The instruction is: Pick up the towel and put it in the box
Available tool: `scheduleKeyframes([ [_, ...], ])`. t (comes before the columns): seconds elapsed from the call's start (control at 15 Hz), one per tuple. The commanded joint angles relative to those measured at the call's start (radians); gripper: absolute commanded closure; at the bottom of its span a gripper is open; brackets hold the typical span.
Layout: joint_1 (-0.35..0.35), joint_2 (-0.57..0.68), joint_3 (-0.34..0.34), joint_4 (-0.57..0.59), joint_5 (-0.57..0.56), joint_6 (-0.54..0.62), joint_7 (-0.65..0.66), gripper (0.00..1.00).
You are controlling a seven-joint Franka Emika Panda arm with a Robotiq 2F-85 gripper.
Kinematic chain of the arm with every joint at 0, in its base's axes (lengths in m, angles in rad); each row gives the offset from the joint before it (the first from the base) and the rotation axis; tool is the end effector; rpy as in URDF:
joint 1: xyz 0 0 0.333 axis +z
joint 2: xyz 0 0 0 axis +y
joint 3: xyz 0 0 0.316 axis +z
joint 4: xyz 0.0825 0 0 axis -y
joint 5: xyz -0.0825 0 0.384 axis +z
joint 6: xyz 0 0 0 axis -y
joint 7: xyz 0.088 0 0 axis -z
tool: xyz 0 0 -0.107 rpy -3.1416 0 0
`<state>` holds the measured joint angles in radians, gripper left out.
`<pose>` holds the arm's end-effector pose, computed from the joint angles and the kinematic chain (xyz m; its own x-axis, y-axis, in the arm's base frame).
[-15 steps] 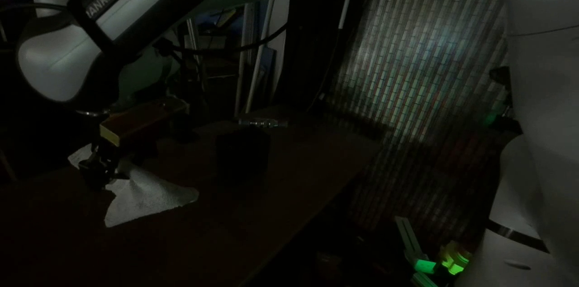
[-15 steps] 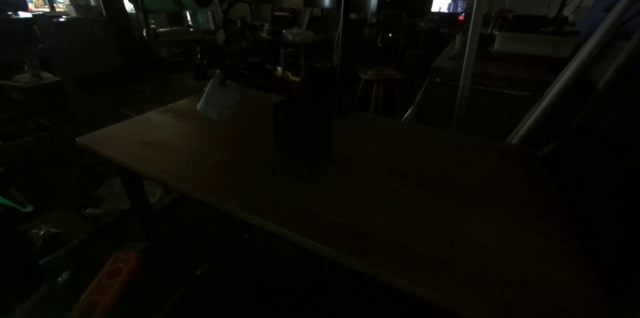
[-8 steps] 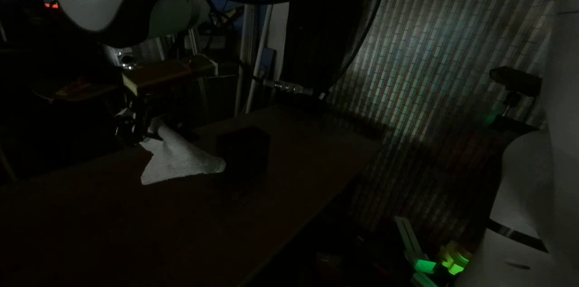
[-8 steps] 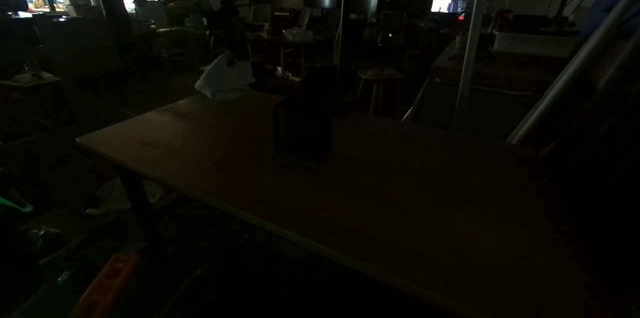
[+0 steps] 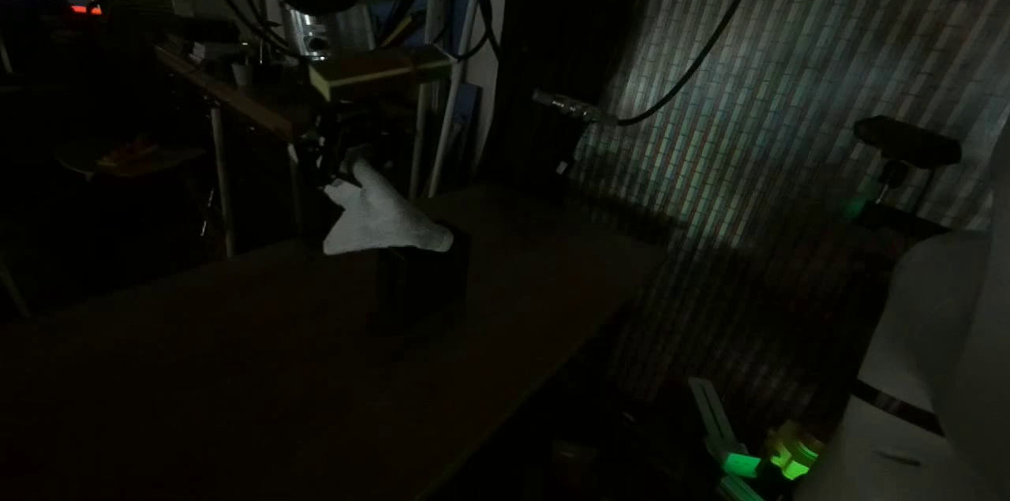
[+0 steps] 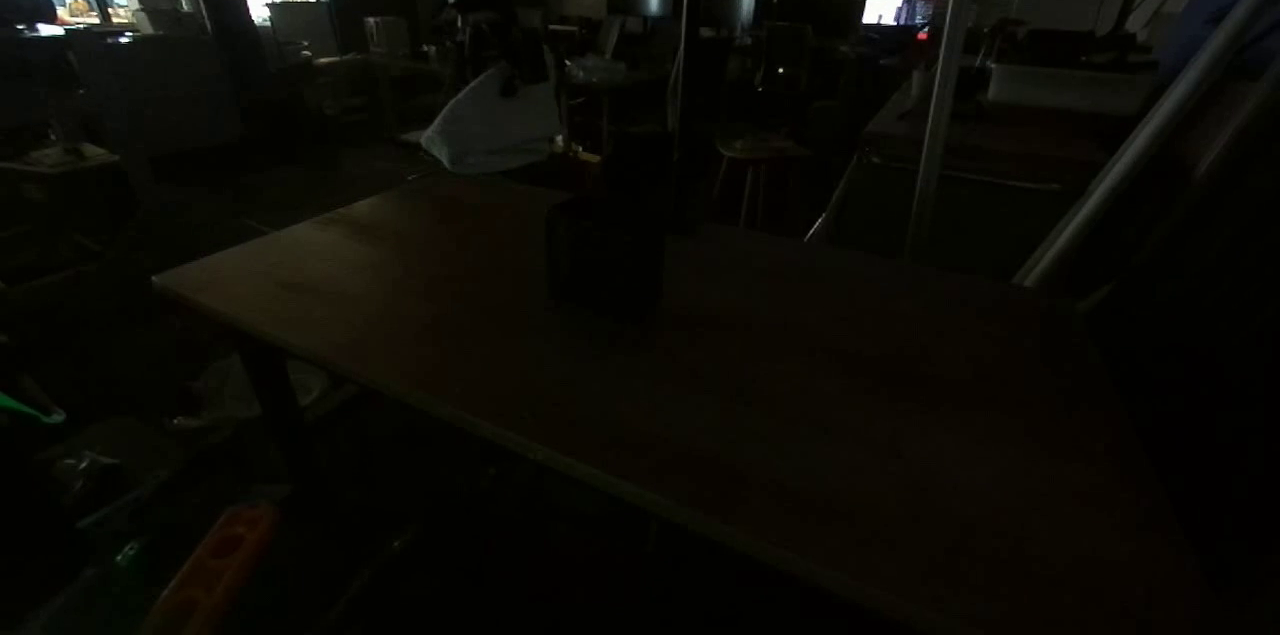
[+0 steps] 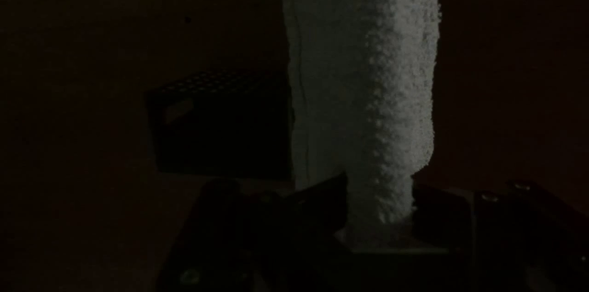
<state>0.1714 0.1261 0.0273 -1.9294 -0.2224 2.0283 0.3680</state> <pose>0.5766 0.1028 0.4221 0.9973 -0.0647 0.0350 -0.0703 -0.9789 0.1921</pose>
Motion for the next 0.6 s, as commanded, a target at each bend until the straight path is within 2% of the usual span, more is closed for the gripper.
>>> scheduleKeyframes([
  [0.0, -0.076, -0.068, -0.029, -0.064, -0.03, 0.042, -0.048, 0.9],
  [0.27, -0.158, -0.037, -0.068, -0.053, -0.005, 0.103, -0.139, 0.9],
  [0.53, -0.2, 0.014, -0.081, -0.03, 0.043, 0.179, -0.198, 0.9],
])
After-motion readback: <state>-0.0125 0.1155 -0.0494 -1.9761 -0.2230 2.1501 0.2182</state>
